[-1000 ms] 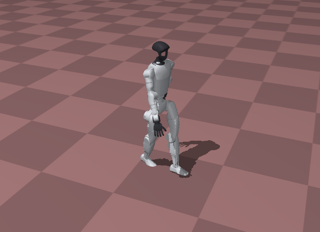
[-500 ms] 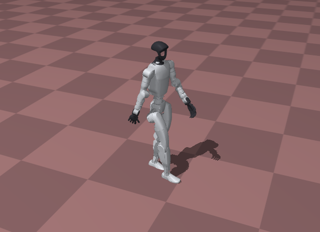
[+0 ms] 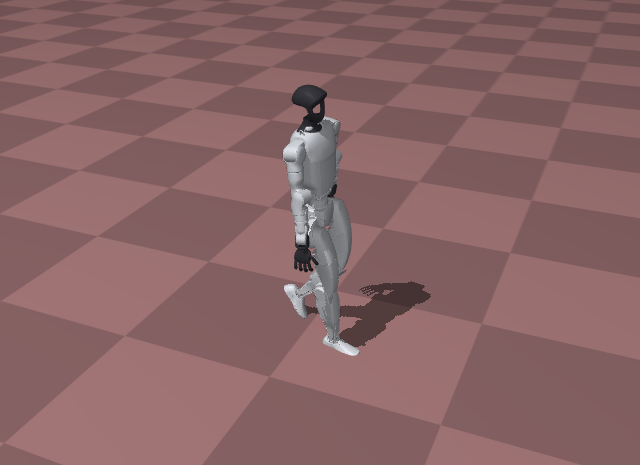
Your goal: Walk run
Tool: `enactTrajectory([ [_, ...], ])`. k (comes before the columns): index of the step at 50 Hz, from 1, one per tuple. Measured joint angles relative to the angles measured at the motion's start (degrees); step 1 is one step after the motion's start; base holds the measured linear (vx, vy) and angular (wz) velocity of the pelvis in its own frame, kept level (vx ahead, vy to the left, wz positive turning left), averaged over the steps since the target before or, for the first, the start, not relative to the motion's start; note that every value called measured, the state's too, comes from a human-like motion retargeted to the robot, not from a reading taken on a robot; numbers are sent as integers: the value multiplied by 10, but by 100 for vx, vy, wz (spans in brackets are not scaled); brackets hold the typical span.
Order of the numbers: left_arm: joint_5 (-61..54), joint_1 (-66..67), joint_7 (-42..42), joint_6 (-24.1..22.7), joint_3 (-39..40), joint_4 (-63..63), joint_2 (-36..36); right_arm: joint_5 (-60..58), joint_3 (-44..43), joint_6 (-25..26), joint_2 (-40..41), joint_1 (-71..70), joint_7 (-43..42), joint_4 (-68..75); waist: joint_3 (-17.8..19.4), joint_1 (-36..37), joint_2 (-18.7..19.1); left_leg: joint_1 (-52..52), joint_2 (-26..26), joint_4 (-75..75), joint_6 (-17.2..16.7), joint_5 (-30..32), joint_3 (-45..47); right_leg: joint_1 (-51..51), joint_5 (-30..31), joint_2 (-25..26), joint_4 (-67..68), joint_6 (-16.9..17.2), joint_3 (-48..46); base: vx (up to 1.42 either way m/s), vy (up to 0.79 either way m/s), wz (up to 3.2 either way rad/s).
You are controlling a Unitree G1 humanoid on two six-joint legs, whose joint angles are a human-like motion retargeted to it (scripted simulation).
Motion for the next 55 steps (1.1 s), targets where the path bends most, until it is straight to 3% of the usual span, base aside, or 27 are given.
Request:
enactTrajectory([
  [5,-10,38,7,-7,49,-9,-7,-17,8,7,9,-50,-19,-73,22,47,-14,-81,28,-53,63,-114,30,36,-18,27,-1,-3,44,43,-16,-81],
  [7,-27,44,-1,-4,60,-5,-10,-16,14,2,11,-63,-26,-107,28,60,-10,-97,42,-127,73,-132,48,48,-25,44,-2,-5,56,40,-11,-65],
  [13,-40,44,-35,-3,72,3,-20,-18,36,-16,11,-95,-45,-178,47,76,13,-131,37,-350,71,-141,42,96,-52,98,-9,-12,79,52,-5,-49],
  [18,-11,38,-38,-22,67,-9,-18,-31,44,-18,14,-101,-42,-195,51,82,9,-156,6,-483,45,-148,45,128,-81,110,-8,-16,97,51,-3,-33],
  [20,-6,32,-31,-24,64,-12,-14,-34,48,-19,13,-98,-37,-190,54,87,9,-158,9,-485,55,-143,52,138,-91,117,-1,-21,104,64,3,-32],
  [25,-22,24,-17,-22,75,-20,-6,-65,48,-17,12,-77,-10,-131,47,122,-3,-146,32,-433,123,-99,122,157,-95,122,25,-13,139,66,4,-67],
  [27,-39,22,-10,-22,75,-19,0,-83,41,-7,13,-59,1,-94,32,122,-9,-131,15,-448,140,-65,83,162,-74,117,34,1,134,78,5,-17],
  [29,-60,17,1,-18,73,-12,7,-93,36,3,16,-33,11,-55,10,115,-19,-121,10,-452,150,-70,86,162,-38,101,51,25,119,89,6,2],
  [32,-92,-12,30,-13,65,5,17,-81,28,10,17,14,26,1,-8,113,-26,-107,5,-446,161,-98,84,155,67,90,97,84,119,80,4,8],
  [35,-130,-55,90,-33,48,3,11,-53,18,-6,6,56,53,47,-9,105,-11,-81,11,-446,175,-125,55,132,171,106,176,145,125,64,3,37],
  [38,-169,-94,128,-59,26,-23,-5,-51,4,2,-3,93,87,56,-12,118,11,-67,38,-435,178,-156,55,82,220,123,282,176,120,57,2,-27],
  [45,-185,-182,60,-66,-39,-86,-26,-36,-44,-5,-13,149,94,45,-9,90,56,-19,48,-430,184,-194,21,-29,28,60,348,98,31,52,6,28],
  [51,-164,-230,71,-83,-94,-130,-20,-19,-52,-14,-9,156,92,25,2,48,38,32,1,-438,193,-220,-1,-94,15,22,174,102,42,49,-3,49],
  [55,-140,-241,71,-85,-107,-145,-13,-21,-49,-14,-6,136,98,26,17,31,30,75,-13,-445,193,-239,-2,-131,26,10,76,68,43,53,-8,27],
])
